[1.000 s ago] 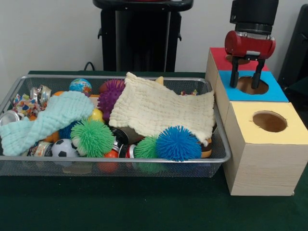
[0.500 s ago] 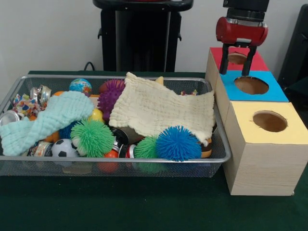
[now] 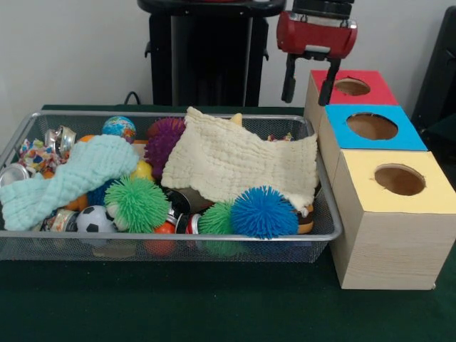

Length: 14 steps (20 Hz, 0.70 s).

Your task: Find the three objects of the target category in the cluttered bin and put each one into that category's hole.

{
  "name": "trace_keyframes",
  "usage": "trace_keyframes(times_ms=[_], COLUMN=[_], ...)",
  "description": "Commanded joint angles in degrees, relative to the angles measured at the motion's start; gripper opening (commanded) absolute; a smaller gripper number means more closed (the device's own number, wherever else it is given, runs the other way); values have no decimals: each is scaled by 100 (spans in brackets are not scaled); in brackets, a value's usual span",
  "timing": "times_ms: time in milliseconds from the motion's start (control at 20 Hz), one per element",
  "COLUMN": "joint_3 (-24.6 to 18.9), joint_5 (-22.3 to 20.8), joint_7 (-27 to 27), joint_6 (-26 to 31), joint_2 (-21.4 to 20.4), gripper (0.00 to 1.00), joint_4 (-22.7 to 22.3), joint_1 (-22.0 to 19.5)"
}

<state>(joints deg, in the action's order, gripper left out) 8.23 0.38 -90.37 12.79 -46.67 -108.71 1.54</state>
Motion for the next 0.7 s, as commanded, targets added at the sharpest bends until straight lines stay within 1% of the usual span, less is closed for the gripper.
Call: trace_keyframes(times_ms=[50,200,300,450,550,700], joint_3=[-716,-799,-849,-863,-841,-769], joint_5=[-815,-1058,-1196,-1424,-1568,-1712], joint_7=[375,260,239,170,83,-87], joint_6=[234,70,62,-1,-140,-274], joint_2=[338,422,471,564,695,1009], gripper=[100,100,100,100,100,100], joint_4=[326,303,306,340,387,509], joint_1=[-639,-805,-887,-948,-964,-928])
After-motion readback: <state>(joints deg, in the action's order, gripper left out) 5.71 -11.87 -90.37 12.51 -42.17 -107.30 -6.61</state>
